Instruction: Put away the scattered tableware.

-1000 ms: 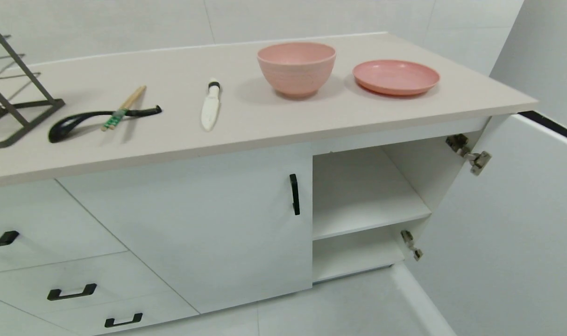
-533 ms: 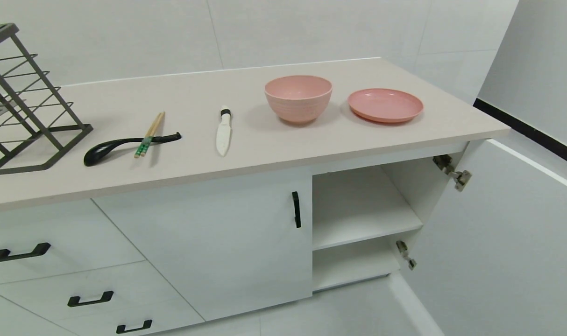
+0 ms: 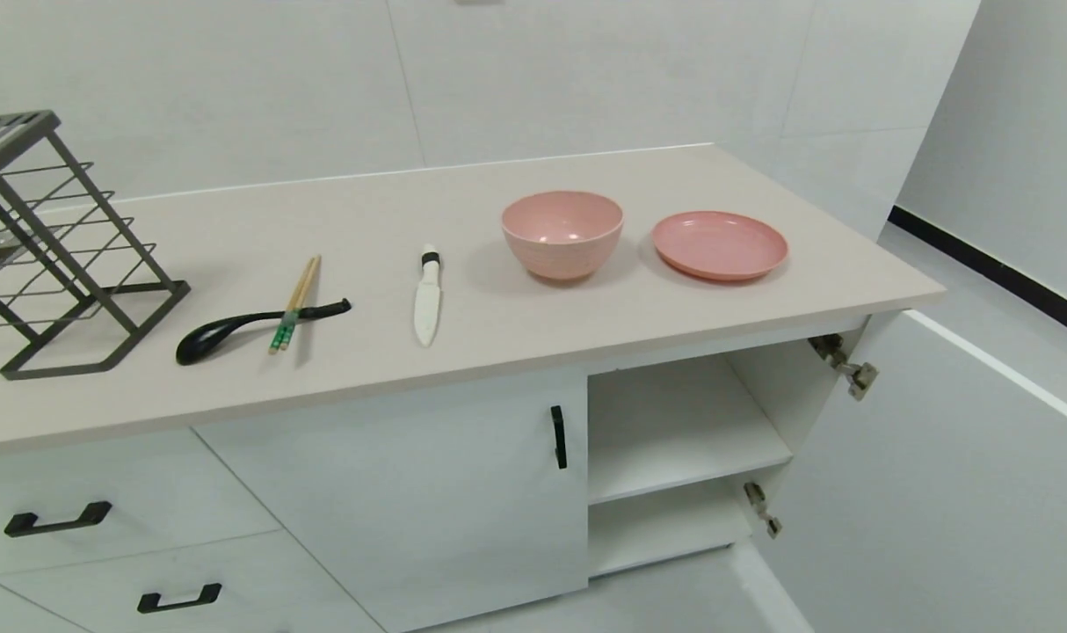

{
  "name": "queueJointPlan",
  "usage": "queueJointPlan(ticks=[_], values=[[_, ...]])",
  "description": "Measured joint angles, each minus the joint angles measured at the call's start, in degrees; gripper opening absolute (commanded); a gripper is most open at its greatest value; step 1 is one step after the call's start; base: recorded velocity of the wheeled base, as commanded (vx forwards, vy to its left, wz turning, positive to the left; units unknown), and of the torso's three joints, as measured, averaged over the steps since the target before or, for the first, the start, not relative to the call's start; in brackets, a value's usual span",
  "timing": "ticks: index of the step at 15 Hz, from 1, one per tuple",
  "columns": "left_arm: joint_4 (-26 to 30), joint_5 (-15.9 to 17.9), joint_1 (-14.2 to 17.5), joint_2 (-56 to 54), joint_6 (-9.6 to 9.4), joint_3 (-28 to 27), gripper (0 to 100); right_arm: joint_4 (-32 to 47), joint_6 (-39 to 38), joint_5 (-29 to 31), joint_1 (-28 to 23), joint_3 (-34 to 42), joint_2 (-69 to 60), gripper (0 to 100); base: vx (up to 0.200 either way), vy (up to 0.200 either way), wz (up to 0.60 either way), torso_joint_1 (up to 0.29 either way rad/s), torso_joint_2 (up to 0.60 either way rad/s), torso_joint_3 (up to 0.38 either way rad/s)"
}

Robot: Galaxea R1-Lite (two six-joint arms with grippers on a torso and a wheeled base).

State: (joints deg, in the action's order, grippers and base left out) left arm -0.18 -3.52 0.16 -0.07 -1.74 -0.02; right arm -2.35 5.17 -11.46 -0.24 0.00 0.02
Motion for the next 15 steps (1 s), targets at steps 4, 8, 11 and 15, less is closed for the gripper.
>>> queueJointPlan(ticks=[4,8,11,15], values=[[0.0,0.0,0.0,0.0,0.46,0.0,100,0.0,0.0,0.0,0.0,0.0,0.0,100,0.1,0.0,0.0,0.159,-0.17,-0.082],[0.0,0.0,0.0,0.0,0.46,0.0,100,0.0,0.0,0.0,0.0,0.0,0.0,100,0.15,0.0,0.0,0.013,-0.02,-0.004],[0.0,0.0,0.0,0.0,0.4,0.0,100,0.0,0.0,0.1,0.0,0.0,0.0,100,0.0,0.0,0.0,0.0,0.0,0.0],[0.0,0.0,0.0,0.0,0.27,0.0,100,0.0,0.0,0.0,0.0,0.0,0.0,100,0.0,0.0,0.0,0.0,0.0,0.0]])
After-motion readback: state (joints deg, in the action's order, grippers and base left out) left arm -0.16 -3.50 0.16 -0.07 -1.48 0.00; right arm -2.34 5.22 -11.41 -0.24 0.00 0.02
